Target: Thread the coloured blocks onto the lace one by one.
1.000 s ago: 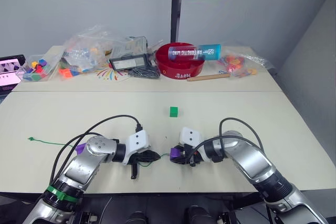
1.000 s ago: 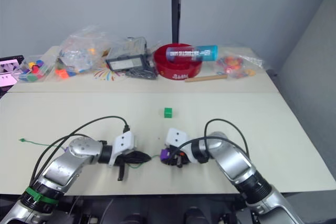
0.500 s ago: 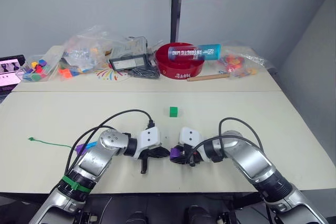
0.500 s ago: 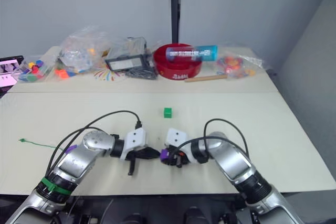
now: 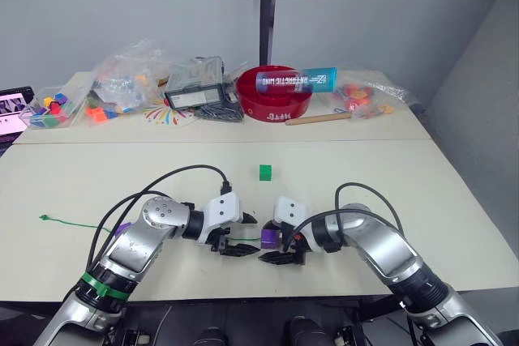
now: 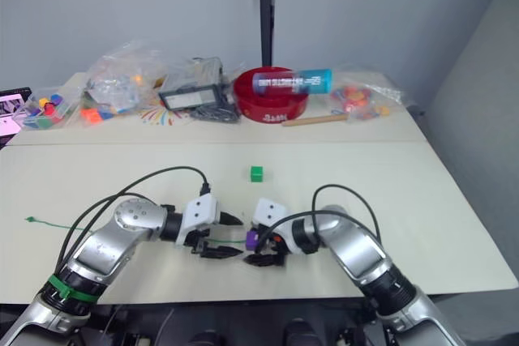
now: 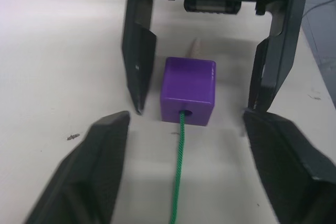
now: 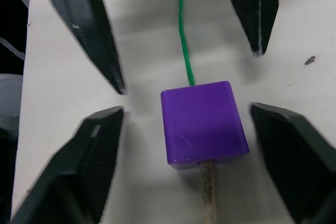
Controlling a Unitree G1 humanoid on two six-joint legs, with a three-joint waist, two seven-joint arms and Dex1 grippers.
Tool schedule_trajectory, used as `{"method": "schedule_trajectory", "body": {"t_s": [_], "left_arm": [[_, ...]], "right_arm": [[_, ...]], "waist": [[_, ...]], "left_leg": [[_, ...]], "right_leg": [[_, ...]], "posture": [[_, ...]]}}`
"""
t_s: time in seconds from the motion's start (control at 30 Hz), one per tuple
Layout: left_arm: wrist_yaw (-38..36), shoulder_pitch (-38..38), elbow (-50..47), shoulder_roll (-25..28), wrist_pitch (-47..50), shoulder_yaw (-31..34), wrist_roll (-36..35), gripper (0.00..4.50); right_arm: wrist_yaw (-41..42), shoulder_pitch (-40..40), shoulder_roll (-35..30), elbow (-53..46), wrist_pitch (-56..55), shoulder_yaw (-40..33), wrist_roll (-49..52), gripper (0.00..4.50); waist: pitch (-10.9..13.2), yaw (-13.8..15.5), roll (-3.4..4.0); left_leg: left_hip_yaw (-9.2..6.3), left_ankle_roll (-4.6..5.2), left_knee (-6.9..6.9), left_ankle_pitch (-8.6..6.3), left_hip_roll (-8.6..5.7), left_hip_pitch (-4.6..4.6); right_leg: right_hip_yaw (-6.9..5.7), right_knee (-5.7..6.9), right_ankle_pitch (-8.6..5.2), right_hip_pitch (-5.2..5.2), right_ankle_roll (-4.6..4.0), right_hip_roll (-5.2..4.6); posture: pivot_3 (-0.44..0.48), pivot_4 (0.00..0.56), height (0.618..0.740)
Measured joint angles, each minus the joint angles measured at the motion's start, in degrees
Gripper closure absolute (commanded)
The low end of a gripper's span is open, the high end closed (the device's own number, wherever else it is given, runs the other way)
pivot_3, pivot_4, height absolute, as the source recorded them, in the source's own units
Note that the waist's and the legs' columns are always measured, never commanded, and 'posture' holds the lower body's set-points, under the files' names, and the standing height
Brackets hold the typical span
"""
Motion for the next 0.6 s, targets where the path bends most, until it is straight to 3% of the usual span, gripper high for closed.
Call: {"method": "schedule_trajectory", "body": {"t_s": [0.2, 0.47, 0.6], "left_arm": [[0.9, -1.0, 2.0, -4.4, -2.8, -1.9, 1.0, 0.07], [1.7, -2.0, 8.3, -8.5, -5.5, -4.6, 2.8, 0.07], [1.5, -2.3, 9.4, -8.5, -6.1, -4.6, 3.1, 1.24]], "right_arm": [[1.3, 5.1, -4.8, -4.5, -1.5, -7.4, 4.4, 0.0], [1.4, 9.4, -7.4, -3.5, -5.8, -9.0, 5.2, 0.0], [0.3, 9.4, -6.4, -3.3, -6.3, -8.7, 5.0, 0.0]], "waist": [[0.0, 0.5, -0.01], [0.0, -0.3, -0.02], [0.0, 0.0, -0.02]], "left_leg": [[0.0, 0.01, 0.0, 0.0, -0.02, -0.03], [0.02, 0.01, 0.0, 0.0, -0.01, 0.02], [0.01, 0.01, 0.0, 0.0, -0.02, 0.0]], "right_leg": [[0.0, -0.05, -0.02, 0.02, 0.03, -0.01], [0.04, 0.03, -0.01, 0.01, 0.02, 0.03], [0.04, 0.0, -0.02, 0.02, 0.02, 0.01]], "posture": [[0.0, 0.15, 0.731], [0.0, 0.15, 0.731], [0.0, 0.15, 0.731]]}}
